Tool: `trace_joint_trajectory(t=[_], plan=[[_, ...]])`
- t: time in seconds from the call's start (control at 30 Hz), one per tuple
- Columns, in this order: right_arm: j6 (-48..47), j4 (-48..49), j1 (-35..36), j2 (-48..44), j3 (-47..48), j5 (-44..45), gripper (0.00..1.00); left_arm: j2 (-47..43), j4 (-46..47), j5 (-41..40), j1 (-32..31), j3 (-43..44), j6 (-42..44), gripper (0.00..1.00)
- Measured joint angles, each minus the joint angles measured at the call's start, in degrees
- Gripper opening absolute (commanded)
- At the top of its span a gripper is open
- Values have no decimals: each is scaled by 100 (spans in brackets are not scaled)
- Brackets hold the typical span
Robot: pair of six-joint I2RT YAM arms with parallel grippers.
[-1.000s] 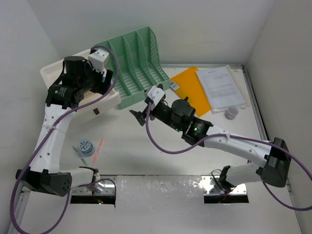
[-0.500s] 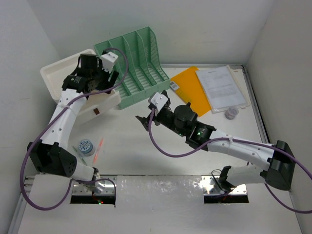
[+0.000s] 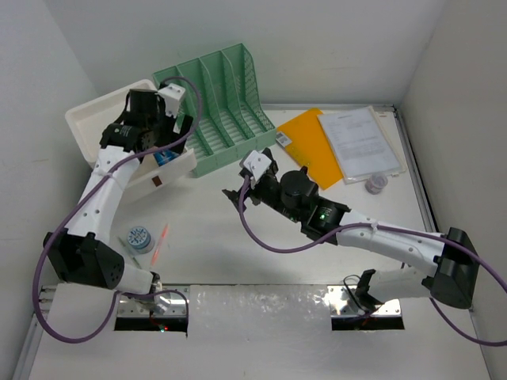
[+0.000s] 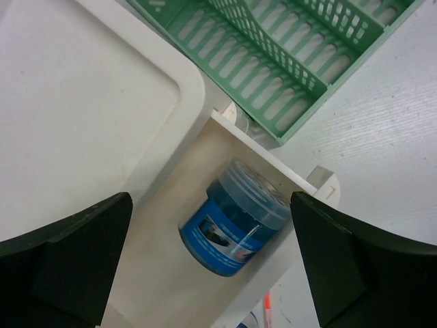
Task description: Organize the desk
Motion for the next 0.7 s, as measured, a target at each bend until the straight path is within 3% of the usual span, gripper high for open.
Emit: trace_joint_trajectory(t=[0.23, 0.37, 0.5, 0.7], plan=[[168, -466, 0, 116, 164, 48, 99, -181, -90, -90, 9, 610, -39, 100], [365, -885, 0, 149, 188, 107, 99, -909, -83, -90, 356, 468, -11, 100], [535, -1165, 0, 310, 188, 81, 99, -1947, 31, 92, 1912, -94, 199, 100], [726, -1283, 0, 562, 173, -59, 99, -2507, -540, 1613, 4739, -702, 1027, 99]])
